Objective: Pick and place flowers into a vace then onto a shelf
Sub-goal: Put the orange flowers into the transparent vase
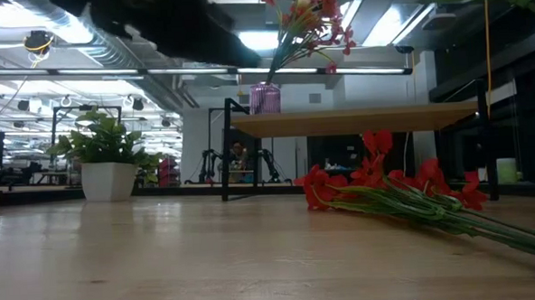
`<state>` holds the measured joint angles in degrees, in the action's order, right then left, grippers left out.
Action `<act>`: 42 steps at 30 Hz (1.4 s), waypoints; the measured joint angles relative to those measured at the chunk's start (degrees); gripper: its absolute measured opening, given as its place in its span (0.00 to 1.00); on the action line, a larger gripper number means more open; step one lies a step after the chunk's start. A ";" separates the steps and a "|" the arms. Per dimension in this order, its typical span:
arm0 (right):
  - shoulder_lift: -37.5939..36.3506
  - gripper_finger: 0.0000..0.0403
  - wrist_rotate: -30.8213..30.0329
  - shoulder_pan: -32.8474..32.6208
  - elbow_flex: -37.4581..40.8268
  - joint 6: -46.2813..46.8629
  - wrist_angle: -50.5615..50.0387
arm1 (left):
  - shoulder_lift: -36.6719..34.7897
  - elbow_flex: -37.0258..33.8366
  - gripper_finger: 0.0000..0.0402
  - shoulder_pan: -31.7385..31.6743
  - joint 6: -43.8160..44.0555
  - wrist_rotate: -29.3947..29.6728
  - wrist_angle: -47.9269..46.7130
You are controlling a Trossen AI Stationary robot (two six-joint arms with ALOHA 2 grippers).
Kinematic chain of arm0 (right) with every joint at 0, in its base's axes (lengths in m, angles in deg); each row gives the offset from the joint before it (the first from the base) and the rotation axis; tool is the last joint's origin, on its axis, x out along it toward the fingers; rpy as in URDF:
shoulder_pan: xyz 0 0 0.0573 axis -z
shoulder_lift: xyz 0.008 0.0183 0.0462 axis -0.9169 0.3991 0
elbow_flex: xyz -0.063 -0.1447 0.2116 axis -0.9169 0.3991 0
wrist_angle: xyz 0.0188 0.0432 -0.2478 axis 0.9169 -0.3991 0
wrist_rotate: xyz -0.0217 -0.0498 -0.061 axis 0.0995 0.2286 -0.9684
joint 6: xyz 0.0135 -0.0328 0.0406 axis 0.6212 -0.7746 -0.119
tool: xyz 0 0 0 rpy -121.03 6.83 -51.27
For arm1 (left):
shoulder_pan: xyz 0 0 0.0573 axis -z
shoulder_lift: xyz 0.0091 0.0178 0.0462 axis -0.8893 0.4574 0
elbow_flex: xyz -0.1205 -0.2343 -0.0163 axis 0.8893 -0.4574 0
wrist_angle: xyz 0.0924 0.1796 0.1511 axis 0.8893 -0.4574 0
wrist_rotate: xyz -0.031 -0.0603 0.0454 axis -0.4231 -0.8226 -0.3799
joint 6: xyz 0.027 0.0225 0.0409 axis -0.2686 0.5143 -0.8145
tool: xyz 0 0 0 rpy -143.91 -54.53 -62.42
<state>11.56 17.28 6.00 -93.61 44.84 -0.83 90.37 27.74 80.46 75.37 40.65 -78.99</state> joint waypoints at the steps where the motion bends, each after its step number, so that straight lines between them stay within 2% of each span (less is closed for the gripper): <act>1: 0.00 0.02 -0.43 0.18 0.00 0.00 -0.02 | 1.67 1.05 0.01 -0.01 -1.44 -0.78 0.07; 7: 0.02 0.03 -1.25 0.43 0.07 -0.01 0.66 | 12.23 8.37 0.01 0.02 -7.45 -1.66 0.17; 11: 0.02 0.01 -1.25 0.43 0.07 -0.02 0.66 | 19.29 14.72 0.01 0.78 -15.16 -1.49 -1.18; 19: 0.04 0.03 -1.38 0.43 0.07 -0.04 0.74 | 28.94 23.34 0.00 2.99 -29.11 2.07 -2.82; 22: 0.04 0.03 -1.40 0.43 0.07 -0.15 0.75 | 30.63 23.97 0.02 3.56 -32.22 1.74 -1.97; 28: 0.04 0.01 -1.40 0.43 0.07 -0.22 0.77 | 31.18 23.92 0.08 3.76 -32.51 1.66 -1.00; 37: 0.04 0.04 -1.38 0.43 0.07 -0.22 0.88 | 31.20 23.90 0.26 3.02 -33.14 0.83 -1.16; 42: 0.04 0.04 -1.38 0.43 0.07 -0.22 1.06 | 31.20 23.90 0.36 3.34 -39.82 -0.42 -1.11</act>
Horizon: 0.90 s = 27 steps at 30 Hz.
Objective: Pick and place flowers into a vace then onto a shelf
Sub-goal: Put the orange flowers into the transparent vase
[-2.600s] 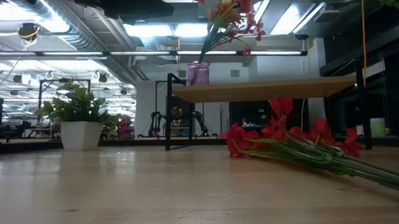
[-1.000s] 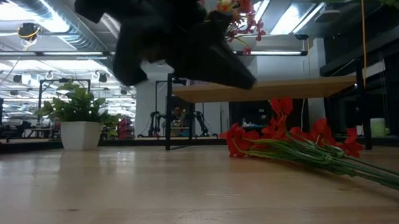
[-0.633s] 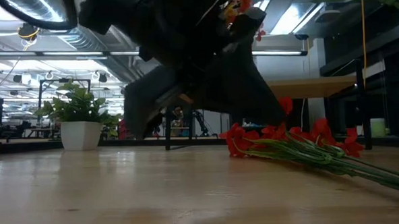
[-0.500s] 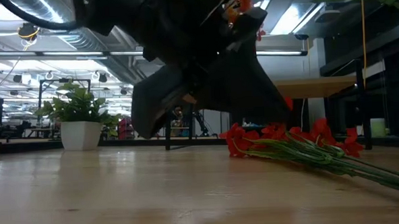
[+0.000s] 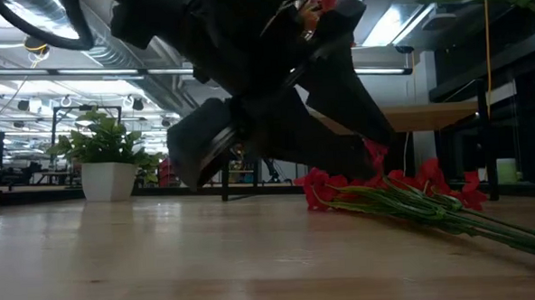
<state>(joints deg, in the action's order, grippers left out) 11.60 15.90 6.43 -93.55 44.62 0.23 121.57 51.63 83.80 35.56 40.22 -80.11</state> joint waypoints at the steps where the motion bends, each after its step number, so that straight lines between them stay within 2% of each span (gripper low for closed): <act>1: 0.00 0.04 0.00 0.00 0.00 -0.02 0.04 | 0.00 0.00 0.38 0.00 -1.10 0.10 0.00; 4: 0.00 0.04 0.02 0.00 0.00 -0.02 0.17 | 0.00 0.00 0.41 -0.09 -2.14 -0.24 0.02; 12: 0.00 0.04 0.02 0.00 0.00 -0.02 0.21 | 1.22 0.04 0.42 -2.41 -2.43 -6.63 0.87; 16: 0.00 0.04 0.04 0.00 0.02 -0.02 0.23 | 1.40 -0.04 0.43 -3.19 -5.15 -6.78 0.50; 27: 0.00 0.04 0.03 0.00 0.02 -0.02 0.25 | 1.40 -0.02 0.43 -4.01 -5.35 -7.37 1.44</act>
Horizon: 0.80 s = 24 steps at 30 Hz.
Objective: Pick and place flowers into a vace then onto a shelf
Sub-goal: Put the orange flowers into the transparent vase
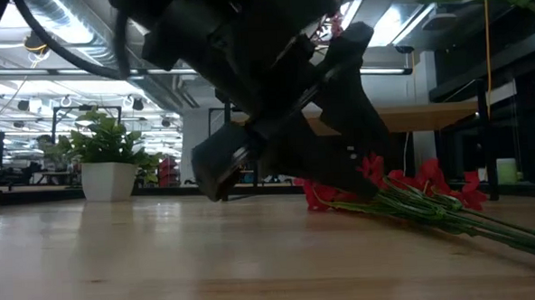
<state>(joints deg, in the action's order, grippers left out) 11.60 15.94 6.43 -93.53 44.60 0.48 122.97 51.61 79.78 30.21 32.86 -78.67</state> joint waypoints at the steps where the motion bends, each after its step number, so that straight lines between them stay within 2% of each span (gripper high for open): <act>1: 0.00 0.04 -0.10 0.00 0.00 0.00 0.01 | 0.00 0.00 0.43 -0.21 0.50 0.09 -0.04; 9: 0.00 0.04 -1.15 -0.02 0.00 0.00 0.15 | 0.00 0.00 0.43 -0.53 -0.66 -0.32 -0.12; 15: 0.00 0.04 -1.48 -0.02 0.00 0.00 0.22 | 1.11 0.00 0.43 -2.50 -0.22 -4.53 -0.92; 24: -0.02 0.04 -1.56 -0.02 0.00 0.00 0.68 | 5.09 0.33 0.43 -5.37 2.13 -10.80 2.81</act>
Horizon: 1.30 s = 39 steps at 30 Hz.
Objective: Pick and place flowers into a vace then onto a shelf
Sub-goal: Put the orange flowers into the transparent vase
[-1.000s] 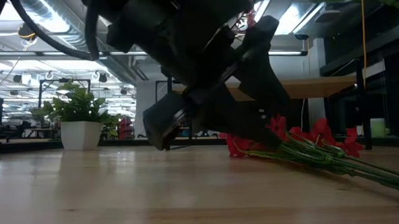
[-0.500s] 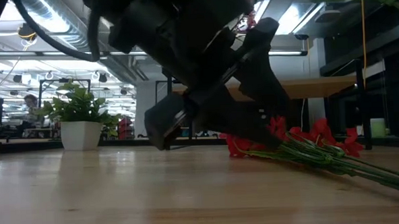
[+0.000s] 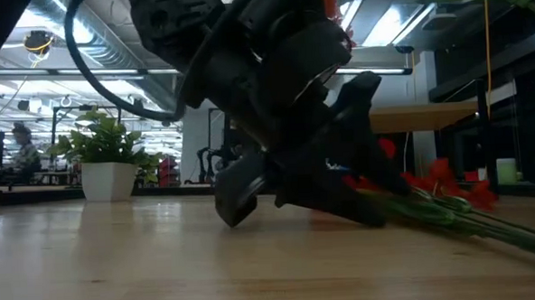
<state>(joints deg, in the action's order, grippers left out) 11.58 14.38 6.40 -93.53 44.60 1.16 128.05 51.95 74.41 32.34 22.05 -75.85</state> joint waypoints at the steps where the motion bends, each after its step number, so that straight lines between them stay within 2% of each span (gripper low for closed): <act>1: 0.02 0.04 0.02 0.00 0.00 0.00 0.04 | 0.05 -0.01 0.42 -0.17 1.00 -0.29 0.01; 6: 0.00 0.04 0.01 0.01 0.00 0.00 0.00 | 0.20 -0.16 0.40 -0.67 2.24 -1.53 0.73; 13: 0.00 0.04 0.02 0.01 0.00 0.00 0.00 | 0.68 -0.35 0.38 -0.86 -2.68 1.61 9.90; 22: 0.00 0.04 0.02 0.00 0.00 0.00 0.00 | 0.37 -0.14 0.38 -1.02 -3.03 1.61 4.88; 36: 0.00 0.04 0.03 0.01 0.00 0.00 0.89 | 0.51 -0.29 0.37 -3.61 -2.22 1.01 7.44; 39: 0.00 0.04 0.04 0.00 0.00 0.00 0.92 | 0.59 -0.31 0.37 -4.53 -2.40 -1.48 7.50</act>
<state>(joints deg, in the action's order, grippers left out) 11.58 14.41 6.40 -93.53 44.60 2.08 128.64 51.63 69.88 29.94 20.57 -68.35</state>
